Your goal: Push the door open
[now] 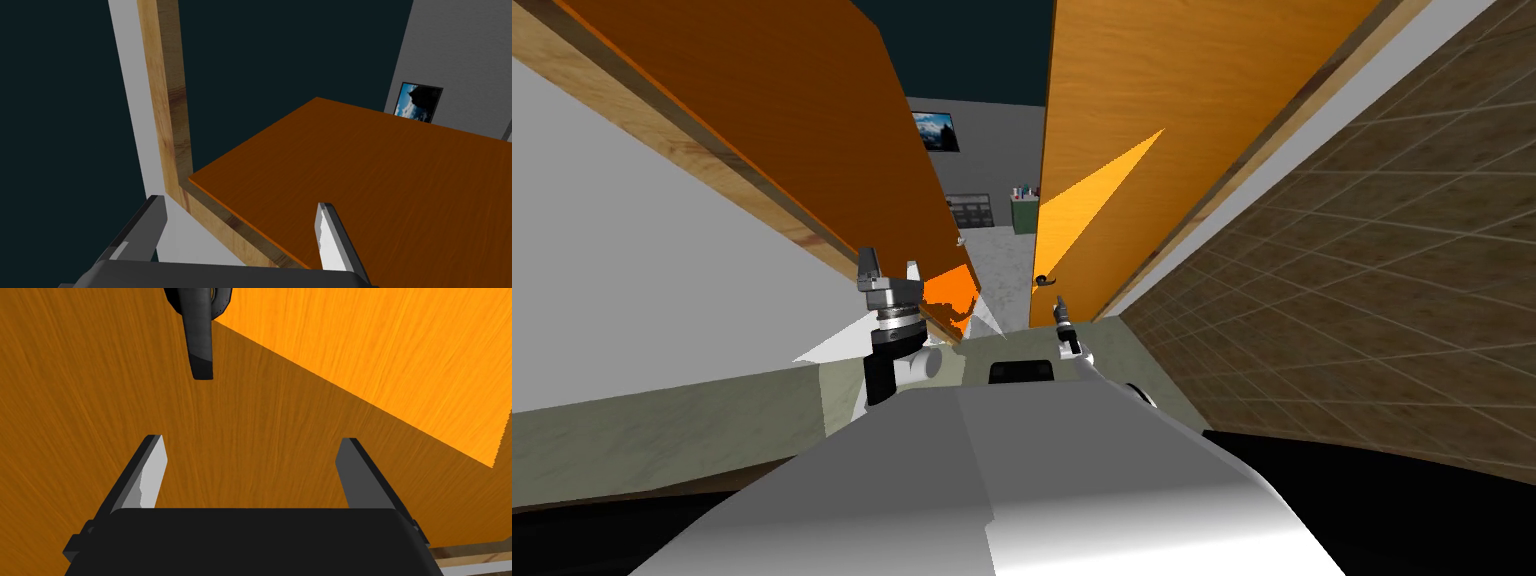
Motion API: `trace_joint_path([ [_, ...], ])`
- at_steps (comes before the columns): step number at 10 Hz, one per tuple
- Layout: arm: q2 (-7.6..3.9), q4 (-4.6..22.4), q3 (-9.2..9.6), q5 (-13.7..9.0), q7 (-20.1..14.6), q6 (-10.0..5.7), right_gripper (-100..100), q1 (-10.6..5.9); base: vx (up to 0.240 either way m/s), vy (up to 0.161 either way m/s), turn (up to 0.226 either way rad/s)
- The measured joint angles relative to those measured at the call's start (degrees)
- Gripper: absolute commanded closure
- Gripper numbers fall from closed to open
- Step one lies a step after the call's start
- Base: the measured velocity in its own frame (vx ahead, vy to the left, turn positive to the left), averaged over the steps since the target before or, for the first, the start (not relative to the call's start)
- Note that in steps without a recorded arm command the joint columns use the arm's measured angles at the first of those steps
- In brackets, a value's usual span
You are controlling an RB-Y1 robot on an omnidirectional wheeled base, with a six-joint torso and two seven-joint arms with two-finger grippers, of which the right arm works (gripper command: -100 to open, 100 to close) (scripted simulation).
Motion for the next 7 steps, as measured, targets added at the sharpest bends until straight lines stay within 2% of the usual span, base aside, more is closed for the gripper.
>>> trace_joint_path([
  [2, 0.14, 3.1, -0.06, 0.1, -0.2, -0.25, -100, -1.22, 0.023, -0.077, 0.131],
  [4, 0.28, 4.4, -0.04, 0.1, -0.2, -0.19, -100, -1.63, 0.009, -0.036, 0.022],
  [7, 0.50, 7.9, -0.15, 0.2, -0.4, -0.85, -100, -3.05, 0.014, -0.058, 0.113],
])
